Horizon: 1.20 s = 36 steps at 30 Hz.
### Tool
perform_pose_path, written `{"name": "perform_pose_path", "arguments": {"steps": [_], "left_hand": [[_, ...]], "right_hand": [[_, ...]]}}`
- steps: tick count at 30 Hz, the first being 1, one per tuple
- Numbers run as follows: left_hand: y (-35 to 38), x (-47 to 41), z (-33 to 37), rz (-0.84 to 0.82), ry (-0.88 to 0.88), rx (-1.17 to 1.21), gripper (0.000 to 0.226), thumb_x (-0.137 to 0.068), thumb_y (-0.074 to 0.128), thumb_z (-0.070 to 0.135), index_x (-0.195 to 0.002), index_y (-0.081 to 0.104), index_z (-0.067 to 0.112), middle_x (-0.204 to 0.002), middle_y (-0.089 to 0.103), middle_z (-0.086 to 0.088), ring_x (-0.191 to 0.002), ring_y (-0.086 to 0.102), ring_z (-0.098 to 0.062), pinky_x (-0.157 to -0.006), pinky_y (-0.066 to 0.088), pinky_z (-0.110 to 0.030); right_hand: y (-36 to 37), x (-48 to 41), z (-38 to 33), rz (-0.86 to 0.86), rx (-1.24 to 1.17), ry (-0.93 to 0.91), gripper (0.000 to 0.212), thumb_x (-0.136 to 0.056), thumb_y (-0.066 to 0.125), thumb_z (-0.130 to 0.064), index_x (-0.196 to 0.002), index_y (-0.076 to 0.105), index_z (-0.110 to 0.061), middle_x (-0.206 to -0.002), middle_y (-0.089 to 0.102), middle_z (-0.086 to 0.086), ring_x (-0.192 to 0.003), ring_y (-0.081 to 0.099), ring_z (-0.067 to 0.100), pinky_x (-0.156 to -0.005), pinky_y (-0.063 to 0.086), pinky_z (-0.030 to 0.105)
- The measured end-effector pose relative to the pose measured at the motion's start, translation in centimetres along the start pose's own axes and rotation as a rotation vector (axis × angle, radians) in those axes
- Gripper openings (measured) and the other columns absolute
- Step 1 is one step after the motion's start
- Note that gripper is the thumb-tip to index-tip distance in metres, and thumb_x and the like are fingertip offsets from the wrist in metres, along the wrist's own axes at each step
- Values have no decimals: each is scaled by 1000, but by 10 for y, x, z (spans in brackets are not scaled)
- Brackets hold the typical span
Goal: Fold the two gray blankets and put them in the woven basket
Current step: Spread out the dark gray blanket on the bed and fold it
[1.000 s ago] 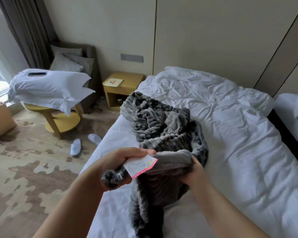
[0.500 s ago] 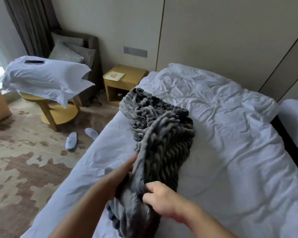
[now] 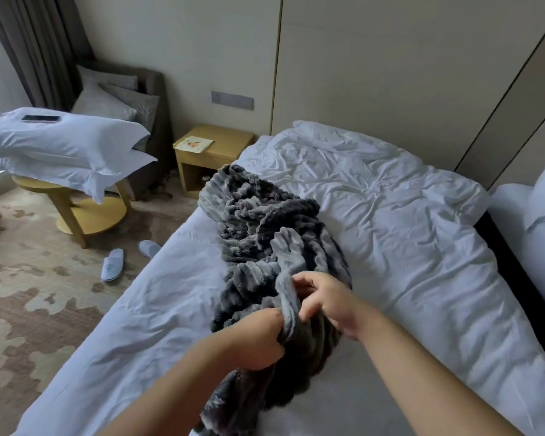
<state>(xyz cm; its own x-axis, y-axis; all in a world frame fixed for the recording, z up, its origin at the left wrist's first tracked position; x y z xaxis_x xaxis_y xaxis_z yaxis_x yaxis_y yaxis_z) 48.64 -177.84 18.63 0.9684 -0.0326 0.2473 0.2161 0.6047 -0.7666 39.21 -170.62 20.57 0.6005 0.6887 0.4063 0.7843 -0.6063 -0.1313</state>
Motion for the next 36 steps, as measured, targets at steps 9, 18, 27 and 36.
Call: {"name": "perform_pose_path", "arguments": {"steps": [9,18,27,36], "left_hand": [[24,30,19,-79,25,-221,26,-77,64,32,-83,59,7,-84,59,-10,-81,57,-25,-68,44,-26],[-2,0,-63,154,-603,1318,78,-75,45,78,-95,77,9,-103,67,-28,-100,65,-40,-85,55,-46],[37,-53,20,-14,-20,373,8,-75,55,-2,-73,59,4,-67,51,-1,-66,45,-7,-58,37,-13],[50,-40,22,-342,123,113,25,-78,72,36,-94,68,17,-79,66,-6,-73,59,-17,-74,48,-29]], "right_hand": [[-19,-51,48,318,-243,280,20,-86,44,1,-73,47,-14,-66,37,8,-65,45,27,-48,36,27],[21,52,-8,-227,59,-133,50,-58,40,-4,-92,75,-15,-82,74,2,-75,63,14,-67,48,24],[-59,31,30,288,-32,13,8,-91,58,-16,-89,65,-16,-90,63,4,-71,57,10,-62,46,19],[-69,-22,95,138,615,256,33,-85,49,-5,-58,35,-17,-54,38,-3,-60,32,19,-47,28,26]]}}
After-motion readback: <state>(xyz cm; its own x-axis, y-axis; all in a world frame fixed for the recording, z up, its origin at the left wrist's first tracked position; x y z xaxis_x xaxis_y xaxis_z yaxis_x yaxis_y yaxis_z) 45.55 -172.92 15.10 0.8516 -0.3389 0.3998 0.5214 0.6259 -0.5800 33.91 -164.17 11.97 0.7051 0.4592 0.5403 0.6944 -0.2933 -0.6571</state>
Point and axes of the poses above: each hand's wrist, its own x-axis away from the middle knuckle, its own y-axis out of the palm, z = x × y, the point moved 6 cm from there along -x, towards the middle knuckle
